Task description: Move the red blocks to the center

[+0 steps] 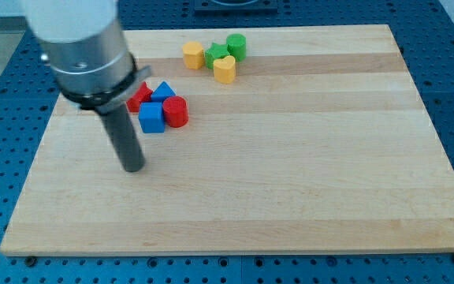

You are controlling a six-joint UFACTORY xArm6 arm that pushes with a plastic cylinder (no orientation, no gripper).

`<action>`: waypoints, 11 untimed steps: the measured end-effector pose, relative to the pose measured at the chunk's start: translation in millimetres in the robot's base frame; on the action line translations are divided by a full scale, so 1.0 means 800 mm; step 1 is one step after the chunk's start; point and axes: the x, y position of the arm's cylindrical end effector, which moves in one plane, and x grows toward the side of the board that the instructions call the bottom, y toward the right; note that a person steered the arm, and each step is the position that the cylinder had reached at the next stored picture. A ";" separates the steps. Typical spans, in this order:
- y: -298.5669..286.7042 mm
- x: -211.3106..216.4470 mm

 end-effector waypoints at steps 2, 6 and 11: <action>-0.064 -0.013; -0.068 -0.170; -0.003 -0.153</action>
